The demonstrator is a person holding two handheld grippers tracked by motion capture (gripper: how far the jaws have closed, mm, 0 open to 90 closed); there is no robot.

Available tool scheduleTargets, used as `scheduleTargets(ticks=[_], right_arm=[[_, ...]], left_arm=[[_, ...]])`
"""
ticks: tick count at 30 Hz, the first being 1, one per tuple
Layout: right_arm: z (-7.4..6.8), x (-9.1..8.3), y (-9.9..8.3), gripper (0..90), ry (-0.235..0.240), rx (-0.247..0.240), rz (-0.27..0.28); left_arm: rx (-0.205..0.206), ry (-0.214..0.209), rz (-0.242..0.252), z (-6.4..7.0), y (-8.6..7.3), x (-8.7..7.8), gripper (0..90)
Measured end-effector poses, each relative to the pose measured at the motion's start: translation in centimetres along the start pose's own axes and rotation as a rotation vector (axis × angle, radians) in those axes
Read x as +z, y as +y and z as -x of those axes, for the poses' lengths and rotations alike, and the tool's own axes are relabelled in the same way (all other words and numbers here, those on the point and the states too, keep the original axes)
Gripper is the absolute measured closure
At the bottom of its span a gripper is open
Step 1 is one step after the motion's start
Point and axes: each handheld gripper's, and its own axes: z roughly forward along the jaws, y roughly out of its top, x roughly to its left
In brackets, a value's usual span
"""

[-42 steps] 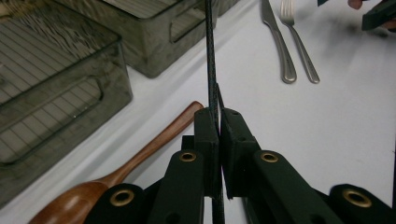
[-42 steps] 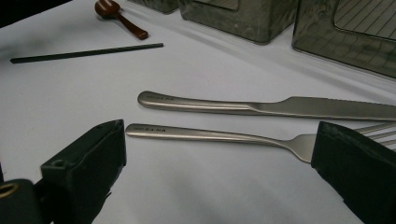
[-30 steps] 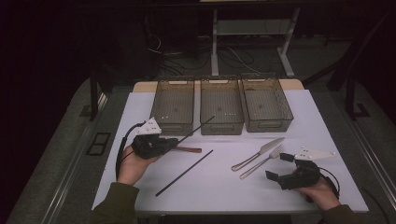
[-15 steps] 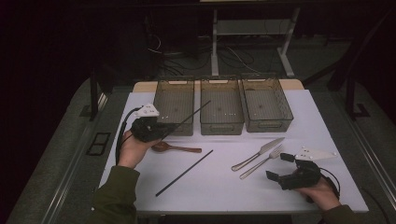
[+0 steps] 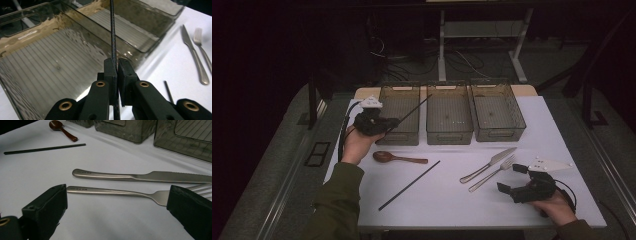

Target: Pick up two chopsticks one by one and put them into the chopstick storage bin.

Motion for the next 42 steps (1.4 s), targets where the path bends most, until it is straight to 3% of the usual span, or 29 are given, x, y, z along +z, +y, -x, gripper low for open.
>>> scheduleTargets(ticks=[5,11,14,23,34,42], right_arm=[[0.0,-0.1,0.0,2.7,-0.001,0.004,0.003],[0.0,-0.1,0.0,2.7,0.000,0.003,0.004],[0.0,-0.1,0.0,2.7,0.001,0.004,0.005],[0.0,-0.2,0.0,2.7,0.003,0.005,0.010],[0.0,-0.3,0.0,2.7,0.003,0.007,0.017],[0.1,-0.4,0.0,2.7,0.004,0.012,0.020]], left_arm=[[-0.034,0.030,-0.011,-0.9,1.0,0.6,84.8],[-0.033,0.059,-0.024,-2.1,2.3,1.3,85.0],[-0.054,0.083,-0.011,-2.6,2.8,1.5,85.0],[-0.119,0.165,-0.006,-4.4,2.7,2.7,85.0],[-0.181,0.240,-0.108,-5.6,1.5,4.7,84.9],[-0.195,0.243,-0.181,-5.9,0.8,5.9,84.9]])
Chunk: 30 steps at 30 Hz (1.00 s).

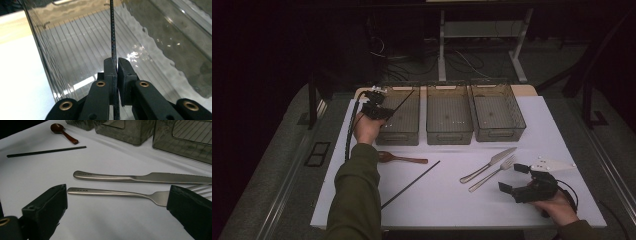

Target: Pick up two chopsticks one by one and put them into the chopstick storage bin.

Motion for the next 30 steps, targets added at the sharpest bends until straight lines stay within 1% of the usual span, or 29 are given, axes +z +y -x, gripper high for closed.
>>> scheduleTargets(ticks=[3,4,5,6,7,9,11,15,16,17,19,20,23,26,28,29,30], right_arm=[[0.0,0.0,0.0,2.7,0.000,0.000,0.001],[0.0,0.0,0.0,2.7,0.000,0.001,0.002],[0.0,0.0,0.0,2.7,-0.001,-0.001,0.003],[0.0,-0.1,0.0,2.7,-0.001,0.001,0.003],[0.0,-0.1,0.0,2.7,-0.001,0.002,0.003],[0.0,-0.1,0.0,2.7,-0.001,0.001,0.004],[0.1,-0.1,0.0,2.7,-0.001,0.001,0.005],[0.1,-0.2,0.0,2.7,-0.002,0.000,0.001],[0.1,-0.2,0.0,2.7,-0.002,0.000,0.001],[0.1,-0.2,0.0,2.7,-0.003,0.001,0.002],[0.1,-0.2,0.0,2.7,-0.004,0.003,0.001],[0.1,-0.2,0.0,2.7,-0.004,0.003,0.001],[0.1,-0.2,0.0,2.7,-0.006,0.001,0.000],[0.1,-0.2,0.0,2.7,-0.007,0.004,0.003],[0.1,-0.3,0.0,2.7,-0.007,0.003,0.003],[0.1,-0.2,0.0,2.7,-0.008,0.002,0.004],[0.1,-0.2,0.0,2.7,-0.008,0.002,0.004]], left_arm=[[-0.005,-0.005,-0.015,0.0,-0.1,0.3,84.8],[-0.001,-0.002,-0.017,0.0,-0.2,0.3,84.8],[-0.004,-0.001,-0.011,-0.1,-0.2,0.3,84.2],[-0.015,0.005,0.000,-0.1,-0.2,0.2,83.0],[-0.020,0.004,0.005,-0.1,-0.2,0.1,79.7],[-0.018,-0.001,0.017,-0.1,-0.1,0.0,72.6],[-0.009,-0.014,0.032,-0.1,0.0,-0.3,69.5],[-0.002,-0.045,0.057,0.3,0.1,-1.1,60.5],[0.008,-0.054,0.059,0.4,0.2,-1.5,58.8],[0.012,-0.065,0.074,0.6,0.3,-1.8,57.3],[0.022,-0.083,0.083,0.9,0.4,-2.4,53.4],[0.034,-0.089,0.089,1.1,0.5,-2.7,52.2],[0.056,-0.097,0.124,1.8,0.4,-3.6,48.1],[0.090,-0.104,0.134,2.4,0.2,-4.5,44.1],[0.100,-0.109,0.148,2.9,0.0,-5.1,42.2],[0.112,-0.118,0.152,3.1,-0.1,-5.3,41.3],[0.111,-0.125,0.155,3.4,-0.3,-5.6,40.6]])
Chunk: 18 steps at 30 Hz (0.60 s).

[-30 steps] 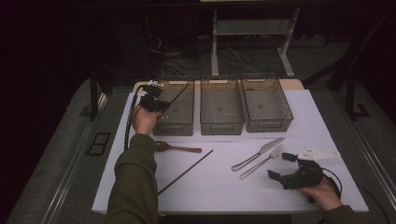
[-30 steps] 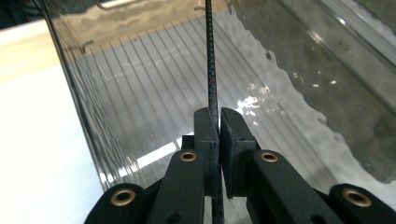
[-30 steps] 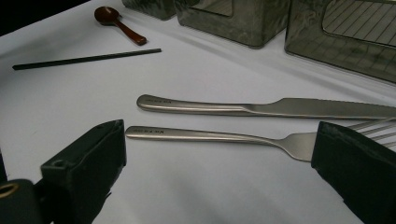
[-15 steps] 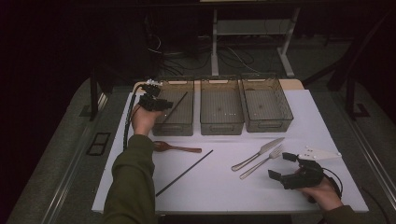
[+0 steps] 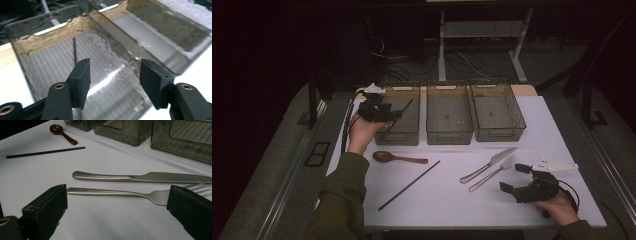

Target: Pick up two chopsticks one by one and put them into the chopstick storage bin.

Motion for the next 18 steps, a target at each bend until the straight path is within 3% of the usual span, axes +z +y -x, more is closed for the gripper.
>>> scheduleTargets(ticks=[6,13,18], right_arm=[[-0.1,-0.1,0.2,2.7,0.012,-0.022,0.005],[-0.1,0.1,0.1,2.7,0.028,-0.033,-0.005],[-0.1,0.6,0.1,2.7,0.038,-0.043,-0.009]], left_arm=[[0.015,-0.049,0.042,1.9,-0.6,-1.2,36.5],[0.080,-0.076,0.032,4.2,-1.8,-2.3,32.2],[0.080,-0.090,0.044,5.4,-3.1,-2.9,30.2]])
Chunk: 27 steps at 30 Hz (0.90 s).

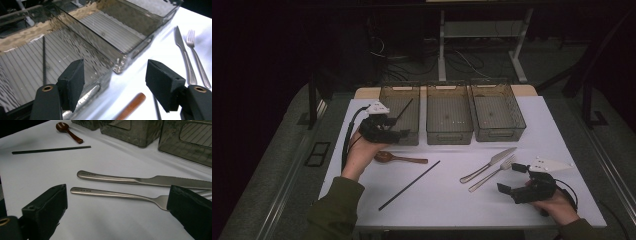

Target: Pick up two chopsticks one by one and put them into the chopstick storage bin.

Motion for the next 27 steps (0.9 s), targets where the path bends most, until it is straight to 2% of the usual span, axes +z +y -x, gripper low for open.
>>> scheduleTargets(ticks=[6,8,12,18,27], right_arm=[[0.0,0.4,0.1,2.7,0.000,-0.001,0.000],[0.0,0.5,0.1,2.7,0.001,-0.004,-0.003],[0.0,0.5,0.1,2.7,-0.007,-0.009,-0.008],[-0.2,0.6,0.0,2.7,-0.012,-0.016,-0.014],[-0.3,0.5,-0.1,2.7,-0.016,-0.020,-0.022]], left_arm=[[-0.008,-0.004,0.005,1.2,-2.2,-0.4,28.3],[0.005,0.001,-0.001,1.5,-2.7,-0.5,27.8],[-0.004,0.002,0.016,2.1,-3.7,-0.9,26.9],[0.004,-0.009,0.023,3.3,-5.0,-1.3,26.1],[0.006,-0.024,0.000,4.7,-7.7,-1.3,25.9]])
